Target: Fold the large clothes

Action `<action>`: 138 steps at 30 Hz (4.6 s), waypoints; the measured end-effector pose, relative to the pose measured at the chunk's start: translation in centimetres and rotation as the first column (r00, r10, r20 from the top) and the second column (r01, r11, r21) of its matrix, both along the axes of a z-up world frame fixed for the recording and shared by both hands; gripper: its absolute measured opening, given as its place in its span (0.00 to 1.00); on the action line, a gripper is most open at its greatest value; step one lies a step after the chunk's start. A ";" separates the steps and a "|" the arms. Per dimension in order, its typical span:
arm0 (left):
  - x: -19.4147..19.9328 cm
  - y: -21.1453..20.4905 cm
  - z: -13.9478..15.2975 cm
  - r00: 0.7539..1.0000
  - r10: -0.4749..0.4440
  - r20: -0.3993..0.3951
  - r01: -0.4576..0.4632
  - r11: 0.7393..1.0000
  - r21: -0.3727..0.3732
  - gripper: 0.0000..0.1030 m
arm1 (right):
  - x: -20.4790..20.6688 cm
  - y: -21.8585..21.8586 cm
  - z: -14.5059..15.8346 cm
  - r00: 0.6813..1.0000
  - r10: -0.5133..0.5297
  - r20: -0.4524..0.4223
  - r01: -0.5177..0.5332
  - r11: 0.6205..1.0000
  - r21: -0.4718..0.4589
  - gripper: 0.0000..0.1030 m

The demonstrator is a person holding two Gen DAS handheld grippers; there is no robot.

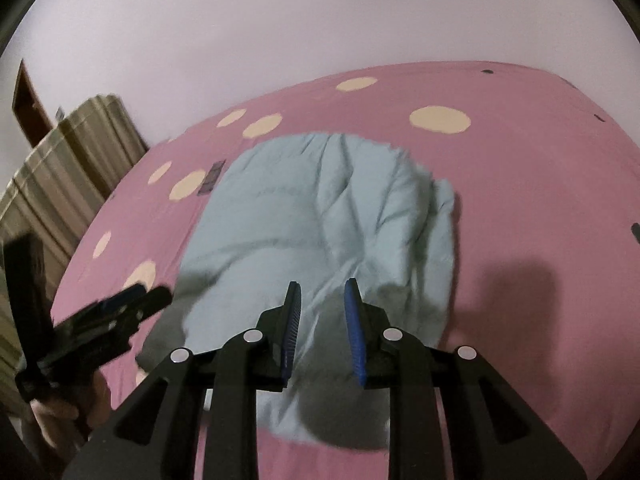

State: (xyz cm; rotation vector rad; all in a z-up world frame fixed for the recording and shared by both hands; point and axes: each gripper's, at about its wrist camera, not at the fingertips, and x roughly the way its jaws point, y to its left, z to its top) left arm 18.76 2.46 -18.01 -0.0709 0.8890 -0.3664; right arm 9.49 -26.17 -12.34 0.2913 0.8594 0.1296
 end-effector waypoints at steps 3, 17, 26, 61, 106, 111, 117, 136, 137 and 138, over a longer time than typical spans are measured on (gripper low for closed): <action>-0.2 -0.7 -0.9 1.000 -0.016 -0.011 0.016 1.000 0.022 0.70 | -0.4 1.0 -1.3 1.000 0.011 -0.017 -0.013 0.996 -0.088 0.22; 0.9 -2.8 -6.4 0.996 -0.036 -0.081 0.046 0.991 0.123 0.73 | 1.4 0.3 -6.8 0.995 0.000 -0.100 -0.008 0.996 -0.086 0.18; 1.0 -3.3 -6.8 0.996 -0.023 -0.080 0.034 0.990 0.136 0.71 | 1.3 0.2 -7.2 0.997 -0.008 -0.081 0.002 0.998 -0.066 0.18; 12.1 -5.6 -3.7 0.994 0.002 -0.113 0.017 0.986 0.165 0.68 | 11.4 -2.7 -5.7 0.989 -0.102 -0.108 0.093 0.992 -0.088 0.18; 1.2 -2.8 1.0 0.997 0.033 0.071 -0.041 0.992 0.115 0.72 | 1.4 -3.4 -1.4 0.976 -0.218 -0.015 0.216 0.973 -0.076 0.47; -1.5 -2.5 2.3 0.992 0.041 0.117 -0.053 0.993 0.105 0.80 | -0.7 -2.0 -0.3 0.981 -0.195 0.013 0.196 0.976 -0.092 0.59; -4.0 -1.8 4.0 0.986 0.067 0.154 -0.080 0.994 0.079 0.88 | -2.8 -0.4 1.0 0.984 -0.175 0.038 0.178 0.978 -0.106 0.64; -8.6 -0.8 7.7 0.963 0.099 0.250 -0.121 0.990 0.076 0.91 | -6.8 1.6 3.5 0.977 -0.183 0.113 0.198 0.969 -0.145 0.75; -8.8 -0.7 7.8 0.963 0.099 0.252 -0.121 0.990 0.073 0.91 | -7.0 1.6 3.5 0.976 -0.184 0.116 0.200 0.969 -0.146 0.75; -8.9 -0.7 7.9 0.962 0.099 0.253 -0.120 0.990 0.070 0.91 | -7.1 1.5 3.6 0.976 -0.185 0.119 0.201 0.969 -0.146 0.75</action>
